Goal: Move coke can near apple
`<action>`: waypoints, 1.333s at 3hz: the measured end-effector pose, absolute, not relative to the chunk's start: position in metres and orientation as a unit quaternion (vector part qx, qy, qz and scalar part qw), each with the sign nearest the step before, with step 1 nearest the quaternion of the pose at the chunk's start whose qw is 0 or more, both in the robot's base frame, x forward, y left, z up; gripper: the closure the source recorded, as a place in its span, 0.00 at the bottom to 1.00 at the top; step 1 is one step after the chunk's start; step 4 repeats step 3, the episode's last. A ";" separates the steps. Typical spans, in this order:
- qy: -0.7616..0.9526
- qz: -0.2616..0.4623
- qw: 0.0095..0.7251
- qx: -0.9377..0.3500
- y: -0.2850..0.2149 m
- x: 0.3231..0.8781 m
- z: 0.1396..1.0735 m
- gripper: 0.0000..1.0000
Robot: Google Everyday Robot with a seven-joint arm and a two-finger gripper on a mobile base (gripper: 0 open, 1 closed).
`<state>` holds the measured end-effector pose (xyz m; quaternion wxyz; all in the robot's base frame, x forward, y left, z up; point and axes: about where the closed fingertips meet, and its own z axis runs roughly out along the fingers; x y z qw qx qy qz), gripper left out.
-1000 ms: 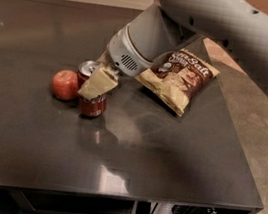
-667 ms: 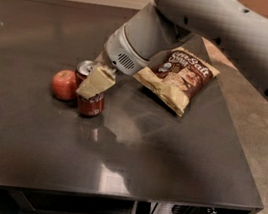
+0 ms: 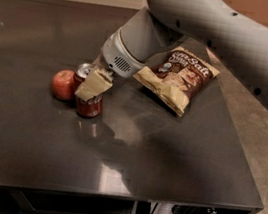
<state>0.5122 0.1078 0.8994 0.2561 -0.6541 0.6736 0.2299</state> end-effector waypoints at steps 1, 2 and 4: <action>0.676 0.200 0.283 -0.650 0.101 0.501 0.897 0.13; 0.678 0.191 0.315 -0.636 0.107 0.514 0.900 0.00; 0.678 0.191 0.315 -0.636 0.107 0.514 0.900 0.00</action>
Offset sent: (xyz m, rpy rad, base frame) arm -0.0101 -0.0058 -0.0006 -0.0071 -0.0546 -0.0210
